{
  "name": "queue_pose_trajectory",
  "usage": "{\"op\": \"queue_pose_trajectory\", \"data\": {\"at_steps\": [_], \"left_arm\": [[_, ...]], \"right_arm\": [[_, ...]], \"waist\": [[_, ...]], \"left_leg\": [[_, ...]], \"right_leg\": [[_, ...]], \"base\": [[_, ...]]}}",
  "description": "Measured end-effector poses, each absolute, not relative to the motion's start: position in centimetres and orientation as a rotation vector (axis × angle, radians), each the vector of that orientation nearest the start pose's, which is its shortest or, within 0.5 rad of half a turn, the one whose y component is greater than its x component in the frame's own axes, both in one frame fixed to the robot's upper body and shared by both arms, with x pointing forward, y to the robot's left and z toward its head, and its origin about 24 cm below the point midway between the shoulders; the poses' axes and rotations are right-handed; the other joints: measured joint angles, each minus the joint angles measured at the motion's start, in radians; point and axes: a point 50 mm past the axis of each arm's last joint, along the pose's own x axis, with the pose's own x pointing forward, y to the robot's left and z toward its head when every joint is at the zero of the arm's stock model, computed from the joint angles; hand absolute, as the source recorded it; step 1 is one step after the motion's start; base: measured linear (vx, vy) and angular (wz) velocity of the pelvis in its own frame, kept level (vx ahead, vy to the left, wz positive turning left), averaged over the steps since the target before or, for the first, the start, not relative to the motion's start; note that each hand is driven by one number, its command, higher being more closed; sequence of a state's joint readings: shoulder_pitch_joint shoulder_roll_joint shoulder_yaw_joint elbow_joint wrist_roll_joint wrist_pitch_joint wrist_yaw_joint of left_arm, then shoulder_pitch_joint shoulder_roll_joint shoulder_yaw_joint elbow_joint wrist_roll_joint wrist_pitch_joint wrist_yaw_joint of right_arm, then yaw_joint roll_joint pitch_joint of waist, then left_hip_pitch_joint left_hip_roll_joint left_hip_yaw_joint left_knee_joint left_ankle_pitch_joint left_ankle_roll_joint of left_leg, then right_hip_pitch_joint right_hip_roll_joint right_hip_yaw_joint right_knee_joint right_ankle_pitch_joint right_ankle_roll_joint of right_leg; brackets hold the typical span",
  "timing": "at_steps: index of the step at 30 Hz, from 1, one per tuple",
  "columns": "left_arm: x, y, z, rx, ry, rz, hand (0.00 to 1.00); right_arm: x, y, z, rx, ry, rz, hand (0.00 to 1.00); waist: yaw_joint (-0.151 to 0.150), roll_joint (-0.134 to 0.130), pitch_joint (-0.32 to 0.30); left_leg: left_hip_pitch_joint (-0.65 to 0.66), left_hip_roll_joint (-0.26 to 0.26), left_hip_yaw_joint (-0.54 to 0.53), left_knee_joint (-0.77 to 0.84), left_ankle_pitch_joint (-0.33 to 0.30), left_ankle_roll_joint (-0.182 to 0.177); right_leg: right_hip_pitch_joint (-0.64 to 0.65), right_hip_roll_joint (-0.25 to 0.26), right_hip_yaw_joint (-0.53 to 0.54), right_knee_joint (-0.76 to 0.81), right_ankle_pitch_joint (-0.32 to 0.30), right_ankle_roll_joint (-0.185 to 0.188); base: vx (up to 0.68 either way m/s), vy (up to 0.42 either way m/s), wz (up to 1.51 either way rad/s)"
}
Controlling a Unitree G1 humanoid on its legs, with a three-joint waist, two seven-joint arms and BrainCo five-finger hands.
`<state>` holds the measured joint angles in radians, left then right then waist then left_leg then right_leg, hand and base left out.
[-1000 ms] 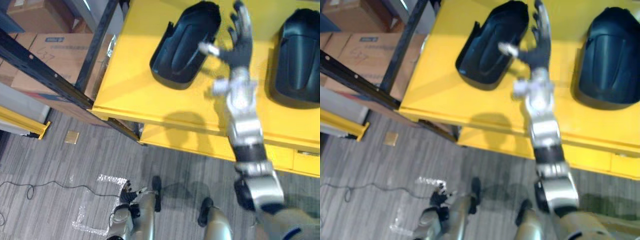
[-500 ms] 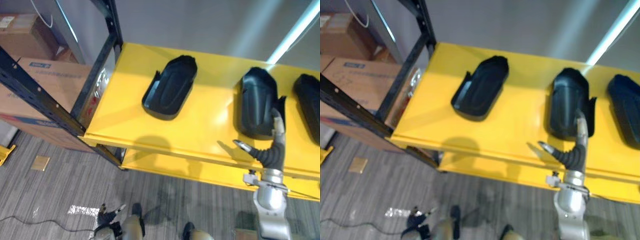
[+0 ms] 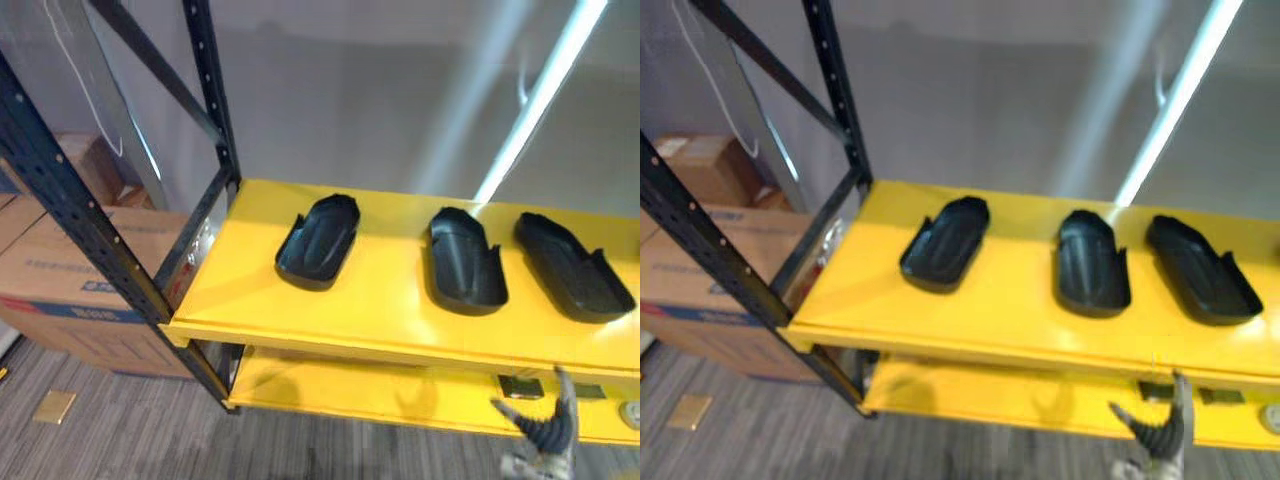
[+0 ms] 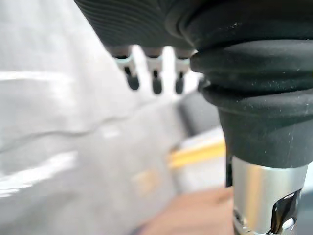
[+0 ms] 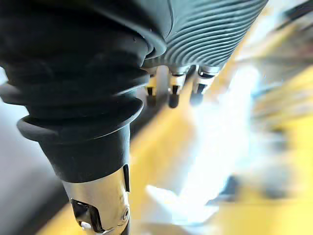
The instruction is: Walk over and take plastic housings, then place them on the shelf
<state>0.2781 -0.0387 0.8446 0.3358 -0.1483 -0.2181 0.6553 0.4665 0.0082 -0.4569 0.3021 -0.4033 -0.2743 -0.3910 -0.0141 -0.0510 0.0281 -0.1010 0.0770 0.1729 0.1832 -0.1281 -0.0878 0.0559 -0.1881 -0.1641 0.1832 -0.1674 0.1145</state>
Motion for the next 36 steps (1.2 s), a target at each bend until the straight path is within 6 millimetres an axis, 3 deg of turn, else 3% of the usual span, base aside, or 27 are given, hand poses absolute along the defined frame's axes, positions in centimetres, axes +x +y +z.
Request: {"op": "queue_pose_trajectory", "data": {"at_steps": [1, 5, 10, 12, 14, 15, 17, 23, 26, 30, 32, 34, 36], "left_arm": [[4.1, 33.8, -2.3, 0.008, 0.214, 1.684, 0.00], [6.3, 33.6, 3.8, 0.040, -0.125, 1.667, 0.00], [9.2, 31.5, 13.8, 0.187, -0.656, 1.508, 0.00], [9.6, 29.8, 17.9, 0.249, -0.916, 1.443, 0.00], [9.6, 28.9, 19.8, 0.294, -1.047, 1.406, 0.00], [9.8, 28.5, 20.5, 0.304, -1.101, 1.375, 0.00], [10.5, 27.9, 21.2, 0.306, -1.156, 1.328, 0.00], [10.5, 25.8, 25.4, 0.438, -1.468, 0.983, 0.00], [10.7, 25.3, 26.6, 0.441, -1.529, 0.798, 0.00], [12.7, 25.9, 27.5, 0.399, -1.444, 0.497, 0.00], [15.4, 26.6, 27.3, 0.373, -1.298, 0.327, 0.00], [16.5, 26.9, 27.1, 0.361, -1.236, 0.270, 0.00], [19.1, 27.1, 26.4, 0.316, -1.115, 0.166, 0.00]], "right_arm": [[5.0, -27.6, -7.3, -0.517, 0.600, -0.776, 0.00], [2.7, -26.6, -9.2, -0.484, 0.750, -0.734, 0.00], [5.8, -23.3, -10.1, -0.426, 0.702, -0.572, 0.00], [7.4, -22.5, -10.3, -0.380, 0.676, -0.548, 0.00], [8.2, -22.1, -10.7, -0.347, 0.675, -0.541, 0.00], [8.4, -22.0, -10.9, -0.340, 0.683, -0.538, 0.00], [7.9, -22.0, -11.4, -0.324, 0.718, -0.541, 0.00], [4.9, -23.1, -13.3, -0.262, 0.877, -0.595, 0.00], [4.6, -23.6, -13.7, -0.228, 0.908, -0.619, 0.00], [4.4, -24.2, -13.8, -0.181, 0.916, -0.648, 0.00], [4.1, -24.6, -13.9, -0.148, 0.928, -0.666, 0.00], [3.9, -24.7, -14.0, -0.138, 0.935, -0.667, 0.00], [3.7, -24.9, -14.0, -0.100, 0.940, -0.684, 0.00]], "waist": [[0.000, 0.010, -0.002], [-0.001, 0.033, 0.017], [-0.001, 0.053, 0.121], [0.003, 0.034, 0.189], [0.007, 0.013, 0.227], [0.005, 0.002, 0.242], [0.003, 0.008, 0.255], [0.000, 0.068, 0.301], [0.000, 0.078, 0.311], [0.000, 0.085, 0.326], [-0.002, 0.086, 0.338], [-0.002, 0.086, 0.338], [-0.004, 0.086, 0.338]], "left_leg": [[0.002, 0.002, 0.000, 0.000, 0.001, -0.001], [0.019, 0.019, 0.002, 0.011, -0.001, 0.002], [-0.073, 0.079, 0.005, 0.164, -0.064, 0.004], [-0.141, 0.099, 0.011, 0.225, -0.073, 0.004], [-0.181, 0.106, 0.033, 0.259, -0.076, 0.004], [-0.204, 0.114, 0.034, 0.285, -0.081, 0.002], [-0.220, 0.119, 0.030, 0.296, -0.080, 0.000], [-0.248, 0.093, -0.001, 0.295, -0.054, 0.006], [-0.246, 0.073, -0.002, 0.269, -0.037, 0.010], [-0.232, 0.066, 0.001, 0.259, -0.035, 0.013], [-0.210, 0.065, 0.000, 0.253, -0.035, 0.012], [-0.209, 0.064, 0.000, 0.250, -0.034, 0.012], [-0.209, 0.061, -0.001, 0.241, -0.029, 0.012]], "right_leg": [[0.000, 0.001, 0.000, 0.006, 0.003, 0.001], [-0.006, 0.001, 0.002, 0.072, 0.003, 0.001], [-0.106, 0.024, 0.010, 0.208, -0.002, -0.005], [-0.171, 0.033, 0.024, 0.239, -0.015, -0.020], [-0.208, 0.030, 0.033, 0.241, -0.042, -0.011], [-0.218, 0.032, 0.033, 0.236, -0.058, 0.007], [-0.233, 0.036, 0.030, 0.244, -0.061, 0.002], [-0.253, 0.031, 0.021, 0.262, -0.066, -0.005], [-0.264, 0.018, 0.022, 0.270, -0.066, -0.005], [-0.255, 0.014, 0.026, 0.270, -0.066, -0.005], [-0.230, 0.016, 0.026, 0.258, -0.066, -0.005], [-0.230, 0.016, 0.026, 0.255, -0.066, -0.005], [-0.231, 0.016, 0.028, 0.252, -0.066, -0.005]], "base": [[0.00, 0.000, 0.00], [-0.02, 0.003, -0.01], [-0.14, 0.018, -0.14], [-0.16, 0.014, -0.23], [-0.17, -0.021, -0.30], [-0.14, -0.044, -0.24], [-0.09, -0.030, -0.03], [-0.02, -0.010, 0.11], [0.01, -0.004, 0.13], [0.00, 0.002, 0.01], [0.00, 0.000, 0.00], [0.00, 0.000, 0.00], [0.00, 0.000, 0.00]]}}
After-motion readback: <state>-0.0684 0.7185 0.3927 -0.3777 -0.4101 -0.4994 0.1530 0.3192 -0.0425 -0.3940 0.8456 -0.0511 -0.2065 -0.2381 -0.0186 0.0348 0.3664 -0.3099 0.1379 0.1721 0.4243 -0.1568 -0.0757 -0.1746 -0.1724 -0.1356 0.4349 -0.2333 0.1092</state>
